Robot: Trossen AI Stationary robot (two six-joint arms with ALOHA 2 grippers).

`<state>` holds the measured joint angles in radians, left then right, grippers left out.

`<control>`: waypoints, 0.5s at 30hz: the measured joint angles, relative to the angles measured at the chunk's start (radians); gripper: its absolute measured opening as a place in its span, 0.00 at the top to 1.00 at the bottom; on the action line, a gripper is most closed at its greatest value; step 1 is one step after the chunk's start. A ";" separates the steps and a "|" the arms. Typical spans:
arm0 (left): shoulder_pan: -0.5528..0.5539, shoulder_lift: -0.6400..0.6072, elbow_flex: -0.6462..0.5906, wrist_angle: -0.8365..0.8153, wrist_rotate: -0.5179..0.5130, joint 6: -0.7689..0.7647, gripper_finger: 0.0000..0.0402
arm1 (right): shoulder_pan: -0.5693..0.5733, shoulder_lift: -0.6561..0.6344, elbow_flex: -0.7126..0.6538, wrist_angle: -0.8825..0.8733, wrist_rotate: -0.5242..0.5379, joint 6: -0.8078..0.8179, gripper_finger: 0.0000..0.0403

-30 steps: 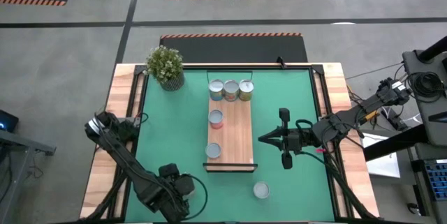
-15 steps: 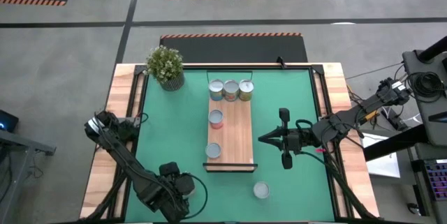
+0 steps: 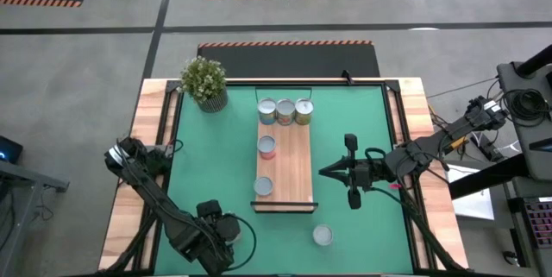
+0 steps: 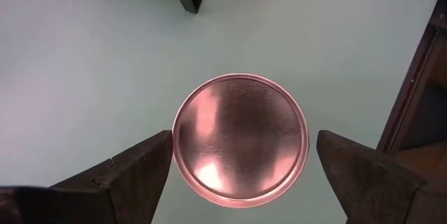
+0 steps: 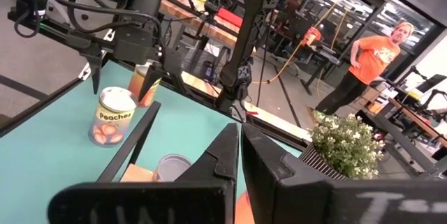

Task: Pick and place cans onto a shelf
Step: Put the canned peaches on the shelf

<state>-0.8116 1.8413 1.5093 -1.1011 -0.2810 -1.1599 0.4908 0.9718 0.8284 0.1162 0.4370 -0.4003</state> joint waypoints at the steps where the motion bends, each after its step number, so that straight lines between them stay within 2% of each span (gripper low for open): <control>1: 0.000 0.000 0.000 0.000 0.000 0.000 0.16 | 0.000 0.000 0.000 0.000 0.000 0.000 0.98; 15: 0.000 0.004 -0.043 0.039 -0.001 -0.001 0.18 | 0.000 0.000 0.000 -0.001 0.000 0.000 0.98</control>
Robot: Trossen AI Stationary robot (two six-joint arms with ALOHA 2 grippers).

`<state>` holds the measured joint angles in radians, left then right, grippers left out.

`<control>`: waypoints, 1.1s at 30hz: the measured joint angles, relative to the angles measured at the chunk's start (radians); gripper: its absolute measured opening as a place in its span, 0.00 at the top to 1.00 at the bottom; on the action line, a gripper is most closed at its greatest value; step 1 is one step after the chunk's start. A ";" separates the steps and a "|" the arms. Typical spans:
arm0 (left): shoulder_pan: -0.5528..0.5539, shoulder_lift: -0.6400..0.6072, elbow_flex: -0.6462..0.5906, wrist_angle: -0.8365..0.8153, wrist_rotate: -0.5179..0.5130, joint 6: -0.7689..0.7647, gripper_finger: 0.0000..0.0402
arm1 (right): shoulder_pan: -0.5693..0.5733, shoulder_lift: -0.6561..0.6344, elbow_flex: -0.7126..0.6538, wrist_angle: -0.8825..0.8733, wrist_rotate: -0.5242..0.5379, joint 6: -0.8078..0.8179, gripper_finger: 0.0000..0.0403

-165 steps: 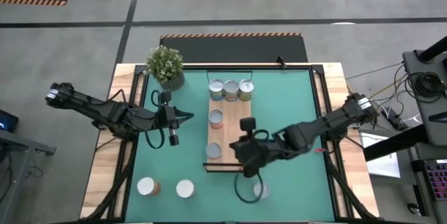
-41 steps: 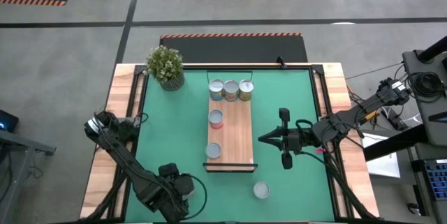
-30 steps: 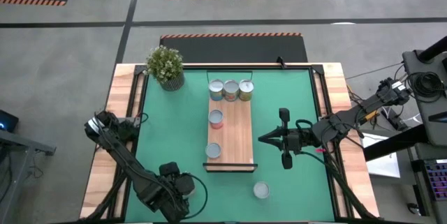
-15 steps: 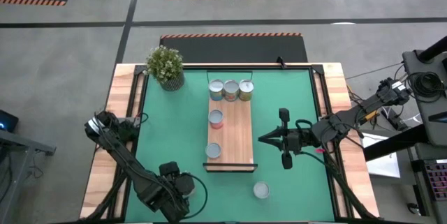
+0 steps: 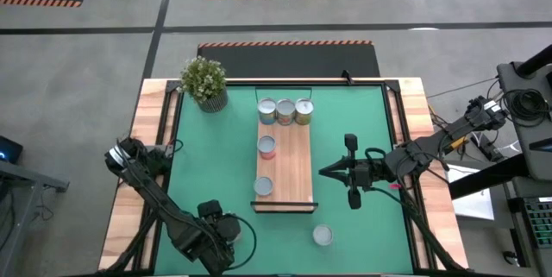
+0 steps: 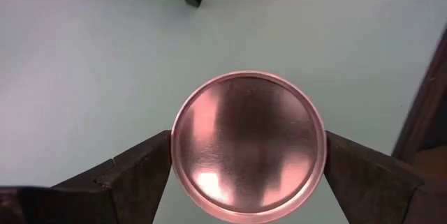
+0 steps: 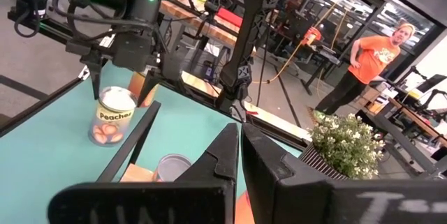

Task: Pick and place cans onto a shelf
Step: Put the canned peaches on the shelf

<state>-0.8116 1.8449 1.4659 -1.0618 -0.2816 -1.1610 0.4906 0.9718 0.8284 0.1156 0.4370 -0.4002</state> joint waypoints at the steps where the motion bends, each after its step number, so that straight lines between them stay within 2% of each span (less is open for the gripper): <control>1: 0.000 0.001 -0.004 0.002 0.002 0.000 0.18 | 0.000 0.000 0.000 -0.001 0.000 0.000 0.98; 16: 0.000 -0.001 -0.022 0.037 0.003 -0.008 0.19 | 0.000 0.000 0.000 -0.006 0.000 0.000 0.98; 28: 0.000 -0.005 -0.022 0.036 0.018 -0.006 0.23 | 0.000 0.000 0.000 -0.006 0.000 0.000 0.98; 33: 0.000 -0.013 0.031 -0.015 0.047 0.002 0.23 | 0.000 0.000 0.000 -0.006 0.000 0.001 0.98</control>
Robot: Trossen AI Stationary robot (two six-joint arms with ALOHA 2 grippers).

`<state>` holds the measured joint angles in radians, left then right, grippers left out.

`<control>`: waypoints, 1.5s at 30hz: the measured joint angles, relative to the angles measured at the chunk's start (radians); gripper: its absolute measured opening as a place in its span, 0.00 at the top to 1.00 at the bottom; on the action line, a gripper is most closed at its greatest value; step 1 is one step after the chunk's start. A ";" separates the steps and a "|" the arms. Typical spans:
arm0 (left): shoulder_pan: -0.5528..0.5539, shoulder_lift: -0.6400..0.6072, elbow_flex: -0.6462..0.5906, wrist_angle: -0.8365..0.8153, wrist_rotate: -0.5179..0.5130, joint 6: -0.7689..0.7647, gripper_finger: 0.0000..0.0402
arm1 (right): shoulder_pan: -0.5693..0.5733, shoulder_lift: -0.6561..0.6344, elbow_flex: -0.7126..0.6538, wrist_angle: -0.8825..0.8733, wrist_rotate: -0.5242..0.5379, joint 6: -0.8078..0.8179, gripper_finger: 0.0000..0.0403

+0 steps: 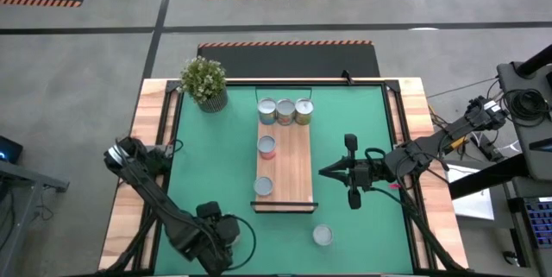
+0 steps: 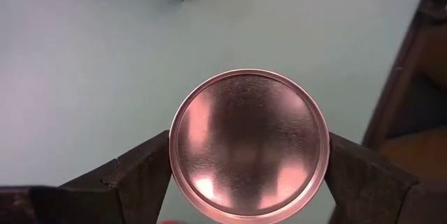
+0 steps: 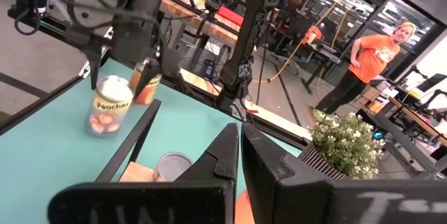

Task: Pick and place cans onto a shelf
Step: Put the canned peaches on the shelf

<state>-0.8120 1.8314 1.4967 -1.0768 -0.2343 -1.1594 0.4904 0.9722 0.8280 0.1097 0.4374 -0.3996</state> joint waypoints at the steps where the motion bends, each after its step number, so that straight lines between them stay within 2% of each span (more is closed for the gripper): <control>1: 0.000 -0.001 0.023 -0.028 0.001 0.004 0.23 | 0.000 0.000 0.000 0.000 0.000 0.000 0.98; 10: 0.007 -0.002 0.288 -0.317 0.096 -0.010 0.22 | 0.000 0.000 0.000 0.000 0.000 0.010 0.98; 20: 0.037 -0.003 0.591 -0.502 0.064 -0.002 0.22 | 0.000 0.000 0.000 0.000 0.000 0.010 0.98; 22: 0.045 -0.006 0.637 -0.491 0.058 0.036 0.22 | 0.000 0.000 0.000 0.000 0.000 0.008 0.98; 26: 0.070 -0.006 0.734 -0.494 -0.002 0.139 0.22 | 0.000 0.000 0.000 -0.001 0.000 0.007 0.98; 31: 0.122 -0.004 0.846 -0.494 -0.161 0.322 0.22 | 0.000 0.000 0.000 -0.001 0.000 0.007 0.98; 33: 0.149 -0.018 0.857 -0.476 -0.209 0.399 0.22 | 0.000 0.000 0.000 -0.001 0.000 0.008 0.98; 38: 0.261 -0.039 0.844 -0.468 -0.252 0.529 0.22 | 0.000 -0.001 0.000 -0.013 0.004 0.007 0.98; 45: 0.444 -0.002 0.843 -0.464 -0.243 0.684 0.22 | 0.000 -0.044 0.000 -0.094 0.010 0.047 0.98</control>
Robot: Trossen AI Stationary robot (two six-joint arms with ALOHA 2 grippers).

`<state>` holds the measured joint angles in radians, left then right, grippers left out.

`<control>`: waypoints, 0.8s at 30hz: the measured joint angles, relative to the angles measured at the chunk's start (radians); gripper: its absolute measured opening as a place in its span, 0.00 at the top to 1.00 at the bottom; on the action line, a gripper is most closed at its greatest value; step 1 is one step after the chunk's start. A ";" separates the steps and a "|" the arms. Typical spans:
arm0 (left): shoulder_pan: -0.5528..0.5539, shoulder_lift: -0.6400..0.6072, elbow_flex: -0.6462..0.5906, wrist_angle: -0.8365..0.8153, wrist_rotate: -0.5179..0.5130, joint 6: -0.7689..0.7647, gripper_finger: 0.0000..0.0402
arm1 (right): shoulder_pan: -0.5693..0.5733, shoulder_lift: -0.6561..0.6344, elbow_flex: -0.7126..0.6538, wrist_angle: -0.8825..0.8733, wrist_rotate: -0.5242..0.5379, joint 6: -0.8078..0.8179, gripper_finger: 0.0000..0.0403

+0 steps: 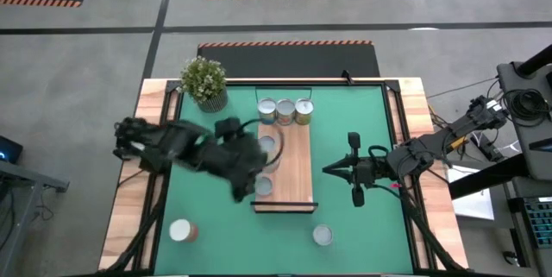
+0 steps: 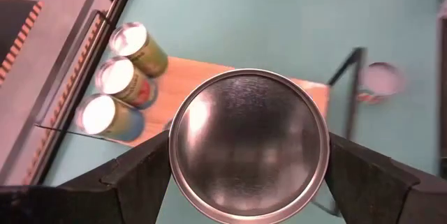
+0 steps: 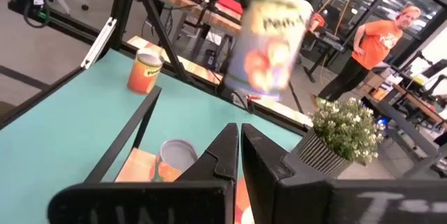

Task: Pick and place cans onto a shelf
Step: Put the canned peaches on the shelf

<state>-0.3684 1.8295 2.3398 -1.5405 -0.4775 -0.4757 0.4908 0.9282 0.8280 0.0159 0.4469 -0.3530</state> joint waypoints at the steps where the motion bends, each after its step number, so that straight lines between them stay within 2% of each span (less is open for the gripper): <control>1: 0.023 0.008 0.000 0.000 0.015 0.021 0.22 | 0.000 -0.007 0.000 -0.013 0.001 0.010 0.98; 11: 0.156 0.141 -0.001 0.000 0.064 0.190 0.22 | 0.000 -0.090 -0.044 -0.042 0.000 0.040 0.98; 24: 0.190 0.310 -0.001 0.050 0.071 0.306 0.22 | 0.000 -0.160 -0.087 -0.042 -0.001 0.056 0.98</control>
<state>-0.1786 2.1394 2.3386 -1.4909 -0.4061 -0.1696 0.4911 0.7680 0.7409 -0.0264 0.4454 -0.2970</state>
